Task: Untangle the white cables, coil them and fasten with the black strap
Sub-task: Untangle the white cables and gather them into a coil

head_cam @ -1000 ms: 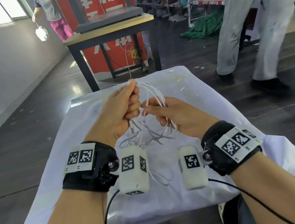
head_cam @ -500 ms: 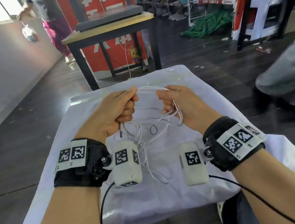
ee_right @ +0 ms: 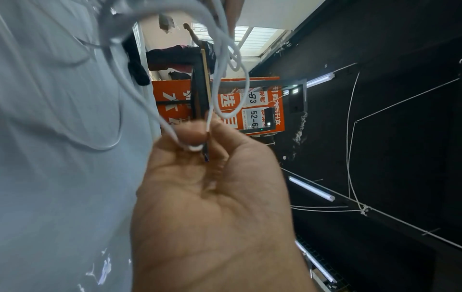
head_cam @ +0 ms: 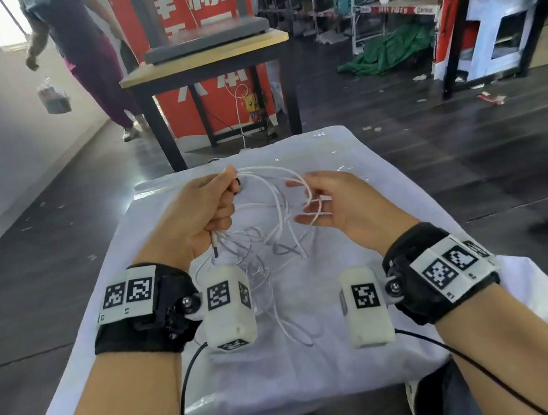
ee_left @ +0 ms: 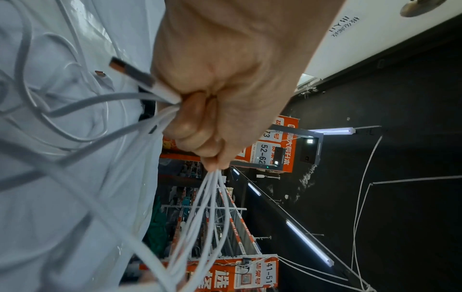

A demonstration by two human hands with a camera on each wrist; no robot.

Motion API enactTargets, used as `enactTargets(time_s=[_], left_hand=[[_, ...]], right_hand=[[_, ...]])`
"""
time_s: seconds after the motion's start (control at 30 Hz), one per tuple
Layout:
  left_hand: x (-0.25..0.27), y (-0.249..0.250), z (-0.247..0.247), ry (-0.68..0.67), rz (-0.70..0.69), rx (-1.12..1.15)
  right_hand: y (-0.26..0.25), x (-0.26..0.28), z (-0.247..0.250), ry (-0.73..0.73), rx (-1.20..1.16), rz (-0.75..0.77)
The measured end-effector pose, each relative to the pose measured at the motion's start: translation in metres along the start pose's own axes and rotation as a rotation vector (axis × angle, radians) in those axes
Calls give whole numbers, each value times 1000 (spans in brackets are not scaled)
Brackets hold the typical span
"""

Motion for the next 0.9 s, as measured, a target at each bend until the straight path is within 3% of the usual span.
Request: enactTargets(time_s=[0.2,0.33,0.5,0.57,0.73,0.9], left_hand=[[-1,0,-1,13,0,-67],[-3,1,-7,69,-27,-33],[-3,2,-18,75,-64,77],[-3,2,-19,69,-64,69],[-3,-1,-12,98,-58,-4],[-1,1,-12,56,-56,-83]], right_hand=[[-13,-2,17,232,396,172],[-2,-1,7,62,255,13],[8,0,-8,-93,412,-41],[9,1,-10,-84,401,-19],[1,0,-1,46,78,33],[-3,0,1,36,310,85]])
Point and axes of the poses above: each hand's wrist, its own x-axis away from the middle knuckle, its own z-axis out of the back of the hand, y = z × x, the point moved 4 cm from there along -x, towards the middle knuckle, and after that the axes turned 8 degrees about z, right-handed, at the moved point
